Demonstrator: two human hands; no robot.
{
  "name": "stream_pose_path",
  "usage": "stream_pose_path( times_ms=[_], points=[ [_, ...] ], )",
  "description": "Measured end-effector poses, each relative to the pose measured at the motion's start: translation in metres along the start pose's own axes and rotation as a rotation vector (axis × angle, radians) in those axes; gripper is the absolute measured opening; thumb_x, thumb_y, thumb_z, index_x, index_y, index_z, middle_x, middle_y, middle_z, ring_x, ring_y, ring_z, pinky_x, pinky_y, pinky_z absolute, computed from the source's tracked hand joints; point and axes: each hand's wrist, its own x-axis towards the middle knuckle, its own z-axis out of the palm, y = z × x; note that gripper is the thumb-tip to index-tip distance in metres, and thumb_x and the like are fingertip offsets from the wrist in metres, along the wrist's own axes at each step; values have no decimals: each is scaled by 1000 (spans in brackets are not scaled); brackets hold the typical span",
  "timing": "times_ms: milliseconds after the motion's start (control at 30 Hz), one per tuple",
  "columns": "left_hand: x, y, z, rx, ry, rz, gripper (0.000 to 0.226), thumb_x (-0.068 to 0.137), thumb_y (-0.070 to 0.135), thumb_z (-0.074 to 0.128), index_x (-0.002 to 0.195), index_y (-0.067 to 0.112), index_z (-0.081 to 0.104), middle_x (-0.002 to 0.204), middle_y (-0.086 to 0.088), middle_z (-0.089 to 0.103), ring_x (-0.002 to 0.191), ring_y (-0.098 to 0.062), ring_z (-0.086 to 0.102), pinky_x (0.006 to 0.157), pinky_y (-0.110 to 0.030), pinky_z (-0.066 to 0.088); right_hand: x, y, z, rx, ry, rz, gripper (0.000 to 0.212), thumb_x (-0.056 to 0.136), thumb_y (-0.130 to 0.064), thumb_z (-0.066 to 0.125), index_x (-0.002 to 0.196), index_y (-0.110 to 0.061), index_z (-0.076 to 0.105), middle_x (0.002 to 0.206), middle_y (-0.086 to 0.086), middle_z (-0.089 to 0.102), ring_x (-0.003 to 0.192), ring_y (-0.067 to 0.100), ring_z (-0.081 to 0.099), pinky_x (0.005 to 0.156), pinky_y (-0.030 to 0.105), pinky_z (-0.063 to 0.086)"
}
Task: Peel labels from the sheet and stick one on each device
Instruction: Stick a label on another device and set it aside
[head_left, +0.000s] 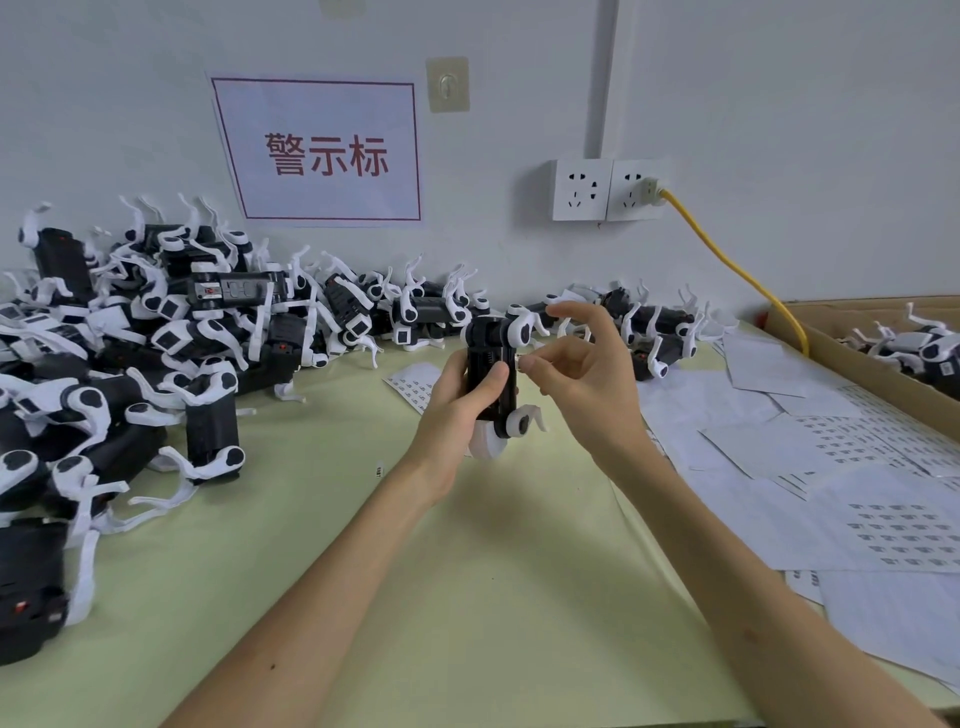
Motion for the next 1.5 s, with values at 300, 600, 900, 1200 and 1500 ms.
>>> stream_pose_path(
  times_ms=[300,600,900,1200,1500],
  points=[
    [-1,-5,4,107,21,32,16,104,22,58,119,16,57,103,0,62,93,-8,61,86,-19,49,-1,0,0,-22,25,-8,40,85,-4,78,116,-19,58,72,9,72,74,37,65,75,45,54],
    [-3,-7,6,216,47,95,21,106,20,56,124,12,51,97,4,62,79,7,64,72,-7,45,-2,1,0,-47,39,32,38,85,-5,78,116,-19,59,72,6,72,71,31,64,73,37,52],
    [-10,-4,9,216,18,119,22,107,11,52,126,3,45,83,9,65,68,9,67,64,-4,46,-1,3,1,-74,36,41,34,85,-6,78,112,-16,60,74,8,73,76,38,65,76,45,53],
    [-7,-6,8,205,45,109,22,106,15,54,127,10,49,95,7,63,74,8,67,68,-5,47,0,3,0,-37,42,88,34,84,-6,79,111,-16,61,75,4,75,74,33,66,80,46,54],
    [-4,-8,7,212,49,103,18,106,20,56,122,16,52,97,8,63,82,7,65,73,-7,45,-1,1,0,-46,47,67,32,84,-7,79,109,-18,62,76,5,76,73,31,66,77,41,54]
  ],
)
